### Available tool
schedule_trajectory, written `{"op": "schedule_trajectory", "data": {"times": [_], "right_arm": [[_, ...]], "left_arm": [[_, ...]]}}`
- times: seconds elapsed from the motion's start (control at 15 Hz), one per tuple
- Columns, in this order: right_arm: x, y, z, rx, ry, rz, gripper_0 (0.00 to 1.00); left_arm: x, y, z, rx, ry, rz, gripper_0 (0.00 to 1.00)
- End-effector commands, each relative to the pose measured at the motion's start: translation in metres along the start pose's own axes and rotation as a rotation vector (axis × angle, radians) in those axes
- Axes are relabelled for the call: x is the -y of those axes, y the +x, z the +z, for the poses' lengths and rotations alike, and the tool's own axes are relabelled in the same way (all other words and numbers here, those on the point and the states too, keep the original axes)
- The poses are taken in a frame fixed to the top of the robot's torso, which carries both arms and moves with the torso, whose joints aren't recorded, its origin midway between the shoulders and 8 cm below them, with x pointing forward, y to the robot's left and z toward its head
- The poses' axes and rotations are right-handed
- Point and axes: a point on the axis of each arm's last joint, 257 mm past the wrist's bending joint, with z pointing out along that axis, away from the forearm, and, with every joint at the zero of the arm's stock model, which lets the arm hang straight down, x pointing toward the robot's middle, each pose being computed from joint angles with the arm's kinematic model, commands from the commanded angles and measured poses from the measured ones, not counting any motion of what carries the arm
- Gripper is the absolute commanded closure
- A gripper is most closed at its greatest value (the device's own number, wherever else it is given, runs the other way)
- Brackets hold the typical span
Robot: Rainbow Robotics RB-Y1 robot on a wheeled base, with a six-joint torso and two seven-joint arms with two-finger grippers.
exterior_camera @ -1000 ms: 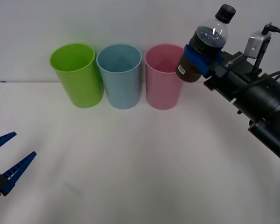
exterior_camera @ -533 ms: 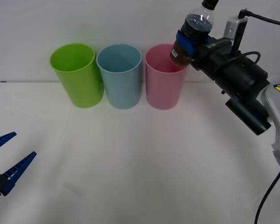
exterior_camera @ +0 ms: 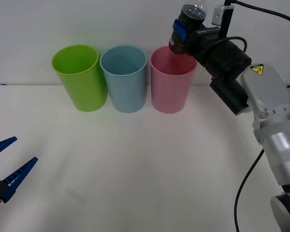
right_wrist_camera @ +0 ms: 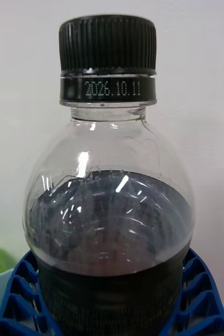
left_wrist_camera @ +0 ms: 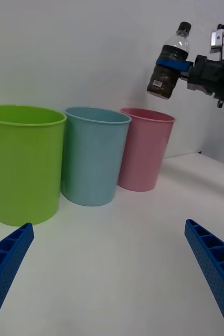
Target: Grasp the object on the table and drop it into the matching bin: aluminum can to the light blue bin, PET bottle to the pink bin.
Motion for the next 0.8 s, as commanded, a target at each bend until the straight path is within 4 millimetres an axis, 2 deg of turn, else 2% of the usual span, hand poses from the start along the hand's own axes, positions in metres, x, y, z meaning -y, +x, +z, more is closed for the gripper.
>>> {"op": "schedule_trajectory", "data": {"times": [0.07,0.27,0.33,0.4,0.47,0.53,0.6,0.67,0.8], "right_arm": [[0.003,0.008,0.01,-0.015,0.02,0.0,1.0],[0.001,0.01,0.01,-0.02,0.017,-0.012,1.0],[0.0,0.012,0.01,-0.023,0.016,-0.012,0.97],[-0.002,0.014,0.01,-0.027,0.011,-0.014,0.9],[-0.004,0.017,0.01,-0.032,0.007,-0.017,0.81],[-0.004,0.018,0.01,-0.033,0.008,-0.018,0.67],[-0.003,0.017,0.01,-0.032,0.009,-0.021,0.16],[-0.003,0.017,0.01,-0.032,0.009,-0.022,0.0],[-0.003,0.018,0.009,-0.034,0.01,-0.026,0.0]], "left_arm": [[0.0,0.0,0.0,0.0,0.0,0.0,0.0],[0.0,0.0,0.0,0.0,0.0,0.0,0.0],[0.0,0.0,0.0,0.0,0.0,0.0,0.0],[0.0,0.0,0.0,0.0,0.0,0.0,0.0],[0.0,0.0,0.0,0.0,0.0,0.0,0.0],[0.0,0.0,0.0,0.0,0.0,0.0,0.0],[0.0,0.0,0.0,0.0,0.0,0.0,0.0],[0.0,0.0,0.0,0.0,0.0,0.0,0.0],[0.0,0.0,0.0,0.0,0.0,0.0,0.0]]}}
